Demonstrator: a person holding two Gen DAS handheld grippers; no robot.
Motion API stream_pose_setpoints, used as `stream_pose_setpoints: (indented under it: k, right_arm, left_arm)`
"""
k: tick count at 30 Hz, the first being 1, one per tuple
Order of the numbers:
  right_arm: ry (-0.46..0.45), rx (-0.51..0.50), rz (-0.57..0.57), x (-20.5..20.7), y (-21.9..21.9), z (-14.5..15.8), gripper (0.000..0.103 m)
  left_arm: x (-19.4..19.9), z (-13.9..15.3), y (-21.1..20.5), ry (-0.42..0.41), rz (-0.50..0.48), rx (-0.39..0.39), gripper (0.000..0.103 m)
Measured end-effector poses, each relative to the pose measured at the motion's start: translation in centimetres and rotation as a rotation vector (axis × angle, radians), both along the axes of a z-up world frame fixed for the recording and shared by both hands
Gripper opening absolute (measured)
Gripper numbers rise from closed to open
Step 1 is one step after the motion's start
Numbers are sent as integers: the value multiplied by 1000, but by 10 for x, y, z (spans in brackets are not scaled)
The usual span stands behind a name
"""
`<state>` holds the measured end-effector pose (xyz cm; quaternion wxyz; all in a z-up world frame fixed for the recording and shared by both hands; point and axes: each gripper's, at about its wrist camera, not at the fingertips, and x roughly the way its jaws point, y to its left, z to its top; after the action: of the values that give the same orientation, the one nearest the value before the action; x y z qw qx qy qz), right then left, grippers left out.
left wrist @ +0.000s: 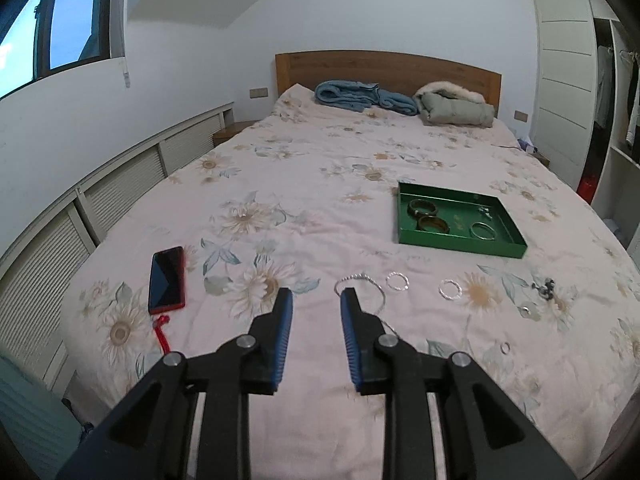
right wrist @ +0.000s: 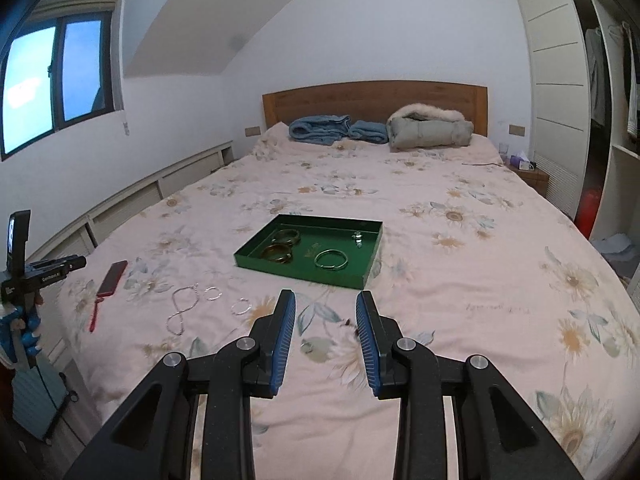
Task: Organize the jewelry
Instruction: 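Withdraw both open tools from the tray toward the remaining jewelry, then grasp silver chain necklace with left tool while right tool grasps small silver ring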
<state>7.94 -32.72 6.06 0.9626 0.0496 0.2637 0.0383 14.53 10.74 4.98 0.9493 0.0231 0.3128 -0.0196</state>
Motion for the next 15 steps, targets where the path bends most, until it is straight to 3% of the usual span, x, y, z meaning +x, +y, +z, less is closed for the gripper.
stream_pose_setpoints:
  k: [6, 15]
  right_arm:
    - [-16, 15, 13, -32, 14, -5, 37]
    - [15, 11, 18, -28, 24, -35, 37]
  left_arm:
    - [-27, -3, -2, -13, -11, -23, 37]
    - [-12, -46, -12, 46, -13, -39, 39]
